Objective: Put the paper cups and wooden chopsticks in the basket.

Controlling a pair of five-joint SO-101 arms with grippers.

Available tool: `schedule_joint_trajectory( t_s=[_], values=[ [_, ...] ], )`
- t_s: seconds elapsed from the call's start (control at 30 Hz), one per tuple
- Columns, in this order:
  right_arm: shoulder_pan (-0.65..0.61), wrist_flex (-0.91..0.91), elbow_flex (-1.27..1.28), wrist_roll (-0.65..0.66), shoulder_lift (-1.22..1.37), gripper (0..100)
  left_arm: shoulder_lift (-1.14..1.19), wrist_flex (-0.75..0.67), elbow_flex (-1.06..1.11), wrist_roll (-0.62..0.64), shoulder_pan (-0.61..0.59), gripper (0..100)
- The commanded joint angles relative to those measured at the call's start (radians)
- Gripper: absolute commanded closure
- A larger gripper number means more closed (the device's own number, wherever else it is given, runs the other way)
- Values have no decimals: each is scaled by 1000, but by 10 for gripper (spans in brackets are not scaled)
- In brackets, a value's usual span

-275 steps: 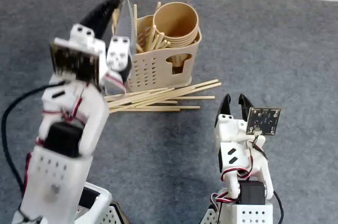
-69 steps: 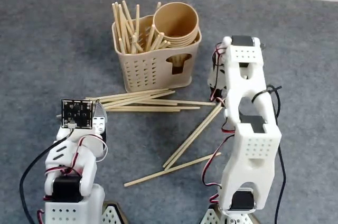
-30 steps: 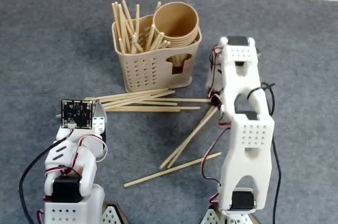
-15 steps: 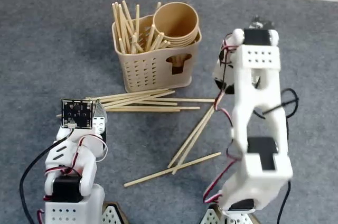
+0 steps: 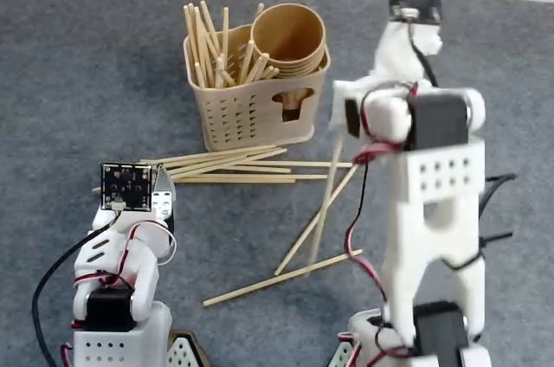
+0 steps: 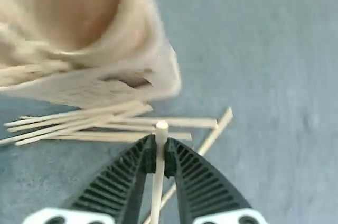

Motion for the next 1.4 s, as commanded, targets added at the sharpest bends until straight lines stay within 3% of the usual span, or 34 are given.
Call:
schedule_joint_trajectory(
  t_s=[0.0, 0.23, 0.7, 1.03, 1.37],
  values=[
    [-97, -107, -4, 115, -105, 992, -8, -21, -7, -9, -12, 917],
    [-216, -358, -8, 198, -196, 992, -8, -21, -10, -9, -12, 917],
    [-266, -1035, -2, 195, -156, 990, -8, -21, -10, -9, -12, 917],
    [-266, -1081, 16, 195, 8, 991, -8, -21, -8, -9, -12, 917],
    [-311, -1086, 346, 201, 84, 991, -8, -21, -8, -9, -12, 916]
  ],
)
